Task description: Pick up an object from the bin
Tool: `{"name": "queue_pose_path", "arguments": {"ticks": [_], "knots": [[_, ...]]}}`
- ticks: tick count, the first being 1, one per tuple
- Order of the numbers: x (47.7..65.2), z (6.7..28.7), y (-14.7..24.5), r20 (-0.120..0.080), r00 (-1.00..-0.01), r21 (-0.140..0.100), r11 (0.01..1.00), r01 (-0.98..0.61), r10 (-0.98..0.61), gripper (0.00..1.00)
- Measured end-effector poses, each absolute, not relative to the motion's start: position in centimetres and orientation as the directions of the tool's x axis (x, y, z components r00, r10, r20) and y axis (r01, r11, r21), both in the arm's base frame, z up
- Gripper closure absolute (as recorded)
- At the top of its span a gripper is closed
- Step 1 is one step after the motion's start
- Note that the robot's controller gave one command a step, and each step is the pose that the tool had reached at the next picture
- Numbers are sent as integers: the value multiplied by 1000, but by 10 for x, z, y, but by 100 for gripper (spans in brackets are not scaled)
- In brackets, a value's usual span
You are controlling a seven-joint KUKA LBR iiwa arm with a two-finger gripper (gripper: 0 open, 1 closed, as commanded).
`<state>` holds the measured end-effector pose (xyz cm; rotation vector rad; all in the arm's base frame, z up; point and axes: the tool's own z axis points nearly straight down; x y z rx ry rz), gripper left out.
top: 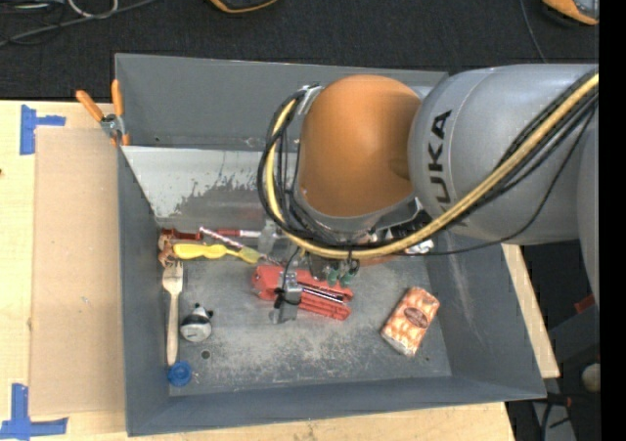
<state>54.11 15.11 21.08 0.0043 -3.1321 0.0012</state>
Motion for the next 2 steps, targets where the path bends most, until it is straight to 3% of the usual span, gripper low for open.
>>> {"name": "queue_pose_path", "arguments": {"ticks": [1, 2], "knots": [[543, 215, 150, 2, -1000, 0, 1000, 1, 1, 0], [543, 198, 86, 5, -999, 0, 999, 41, 41, 0]]}}
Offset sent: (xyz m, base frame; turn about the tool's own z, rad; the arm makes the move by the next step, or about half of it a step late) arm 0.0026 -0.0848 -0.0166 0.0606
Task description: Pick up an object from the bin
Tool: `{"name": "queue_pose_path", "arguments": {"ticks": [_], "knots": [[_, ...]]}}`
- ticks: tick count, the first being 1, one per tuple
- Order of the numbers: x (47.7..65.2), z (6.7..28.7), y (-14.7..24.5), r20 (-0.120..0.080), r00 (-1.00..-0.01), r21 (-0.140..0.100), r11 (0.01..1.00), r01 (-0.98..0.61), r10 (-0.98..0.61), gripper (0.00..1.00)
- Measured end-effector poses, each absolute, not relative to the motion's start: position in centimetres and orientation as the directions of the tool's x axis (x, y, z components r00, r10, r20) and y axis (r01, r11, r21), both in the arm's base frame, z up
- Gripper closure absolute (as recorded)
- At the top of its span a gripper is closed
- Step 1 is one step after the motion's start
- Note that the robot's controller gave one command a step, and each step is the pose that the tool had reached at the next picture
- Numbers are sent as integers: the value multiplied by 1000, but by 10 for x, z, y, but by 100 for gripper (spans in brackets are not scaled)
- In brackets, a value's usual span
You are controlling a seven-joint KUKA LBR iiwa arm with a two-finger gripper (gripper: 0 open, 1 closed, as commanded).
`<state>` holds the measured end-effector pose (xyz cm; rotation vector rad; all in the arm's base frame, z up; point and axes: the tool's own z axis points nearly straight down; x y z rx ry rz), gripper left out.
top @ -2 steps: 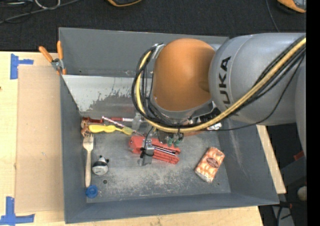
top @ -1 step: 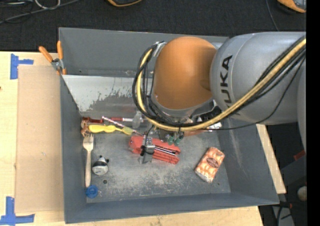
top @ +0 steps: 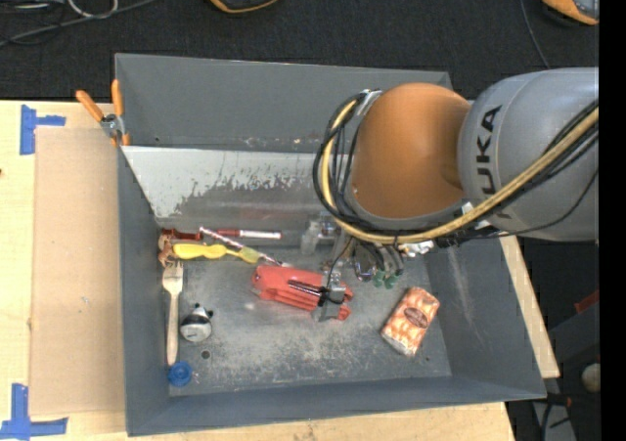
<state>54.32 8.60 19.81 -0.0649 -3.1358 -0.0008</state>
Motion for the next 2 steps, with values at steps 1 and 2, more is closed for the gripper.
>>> {"name": "queue_pose_path", "arguments": {"ticks": [1, 2], "knots": [[548, 185, 59, 3, -998, -1, 998, 66, 66, 0], [546, 167, 70, 5, -988, 2, 988, -157, -157, 0]]}}
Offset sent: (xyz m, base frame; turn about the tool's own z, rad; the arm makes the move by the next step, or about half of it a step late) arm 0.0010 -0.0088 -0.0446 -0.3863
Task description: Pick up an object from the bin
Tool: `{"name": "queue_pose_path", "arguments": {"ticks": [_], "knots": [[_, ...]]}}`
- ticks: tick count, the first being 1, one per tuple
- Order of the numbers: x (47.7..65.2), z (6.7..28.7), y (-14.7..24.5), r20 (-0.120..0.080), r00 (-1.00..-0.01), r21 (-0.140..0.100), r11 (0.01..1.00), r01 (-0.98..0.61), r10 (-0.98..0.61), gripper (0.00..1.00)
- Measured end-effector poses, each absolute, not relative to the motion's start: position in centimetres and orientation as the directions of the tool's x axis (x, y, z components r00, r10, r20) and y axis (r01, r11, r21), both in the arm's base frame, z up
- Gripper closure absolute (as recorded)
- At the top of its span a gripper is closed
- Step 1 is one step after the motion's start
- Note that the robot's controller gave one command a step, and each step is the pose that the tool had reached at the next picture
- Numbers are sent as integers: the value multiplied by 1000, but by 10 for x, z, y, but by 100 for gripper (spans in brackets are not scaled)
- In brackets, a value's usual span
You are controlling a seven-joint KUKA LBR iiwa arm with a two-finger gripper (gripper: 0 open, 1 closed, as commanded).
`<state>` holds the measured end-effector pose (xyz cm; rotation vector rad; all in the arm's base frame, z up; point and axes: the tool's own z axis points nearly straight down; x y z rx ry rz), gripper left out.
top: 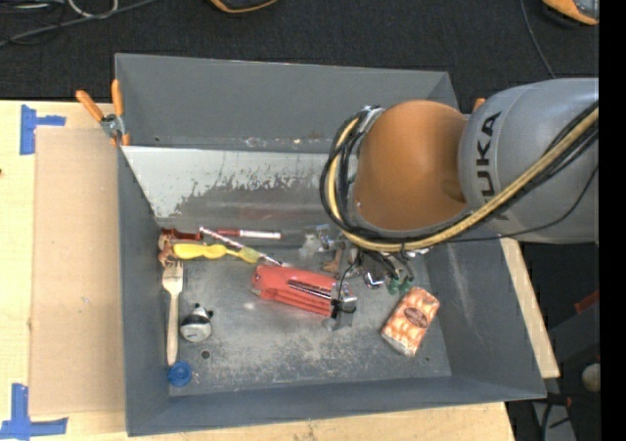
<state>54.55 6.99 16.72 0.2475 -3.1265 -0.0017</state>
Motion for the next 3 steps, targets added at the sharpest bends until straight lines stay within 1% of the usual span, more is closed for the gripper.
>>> {"name": "queue_pose_path", "arguments": {"ticks": [1, 2, 3], "knots": [[543, 126, 65, 4, -969, 2, 969, -248, -248, 0], [558, 99, 58, 3, -999, 2, 999, 54, 54, 0], [564, 85, 54, 5, -1000, 2, 1000, 15, 15, 0]]}}
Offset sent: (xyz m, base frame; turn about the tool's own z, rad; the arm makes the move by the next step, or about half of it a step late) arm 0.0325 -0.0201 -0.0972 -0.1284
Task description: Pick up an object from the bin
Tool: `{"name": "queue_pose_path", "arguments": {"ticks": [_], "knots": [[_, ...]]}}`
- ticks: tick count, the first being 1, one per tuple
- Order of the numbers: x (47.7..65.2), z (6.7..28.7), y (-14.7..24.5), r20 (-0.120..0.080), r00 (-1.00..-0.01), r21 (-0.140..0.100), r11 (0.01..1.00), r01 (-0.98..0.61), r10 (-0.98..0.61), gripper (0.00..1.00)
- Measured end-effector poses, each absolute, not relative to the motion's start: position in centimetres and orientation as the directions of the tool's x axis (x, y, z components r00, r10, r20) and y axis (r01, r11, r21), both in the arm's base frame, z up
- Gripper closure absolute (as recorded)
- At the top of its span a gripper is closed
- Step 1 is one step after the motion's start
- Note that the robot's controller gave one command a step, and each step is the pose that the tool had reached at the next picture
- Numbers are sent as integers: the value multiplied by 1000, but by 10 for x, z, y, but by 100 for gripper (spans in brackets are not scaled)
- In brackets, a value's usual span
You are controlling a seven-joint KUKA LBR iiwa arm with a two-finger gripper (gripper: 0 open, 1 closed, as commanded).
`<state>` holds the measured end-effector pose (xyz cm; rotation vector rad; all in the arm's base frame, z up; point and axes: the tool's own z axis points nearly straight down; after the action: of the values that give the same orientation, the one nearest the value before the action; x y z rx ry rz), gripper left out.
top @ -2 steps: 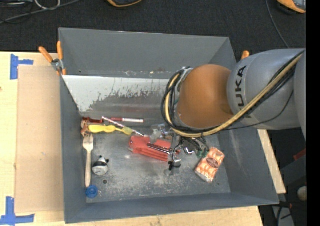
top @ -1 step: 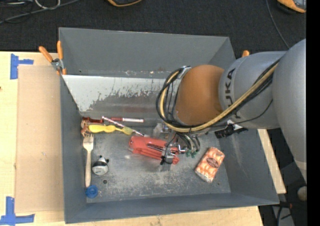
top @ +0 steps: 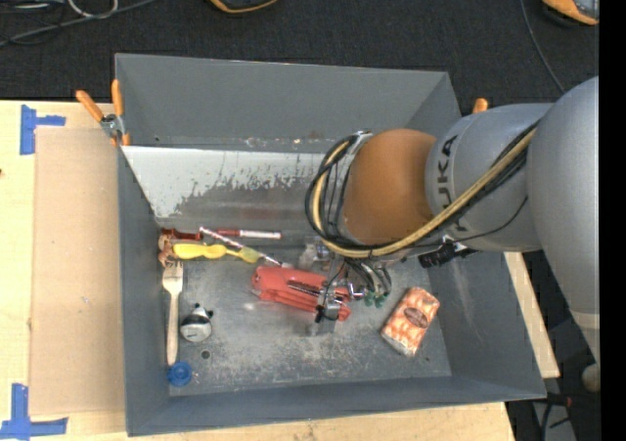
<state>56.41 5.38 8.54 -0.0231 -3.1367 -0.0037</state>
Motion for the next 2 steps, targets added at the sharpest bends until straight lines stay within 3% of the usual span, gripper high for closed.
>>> {"name": "queue_pose_path", "arguments": {"ticks": [1, 2], "knots": [[578, 71, 43, -1, -984, 3, 984, 180, 180, 100], [578, 71, 43, -1, -984, 3, 984, 181, 181, 100]]}}
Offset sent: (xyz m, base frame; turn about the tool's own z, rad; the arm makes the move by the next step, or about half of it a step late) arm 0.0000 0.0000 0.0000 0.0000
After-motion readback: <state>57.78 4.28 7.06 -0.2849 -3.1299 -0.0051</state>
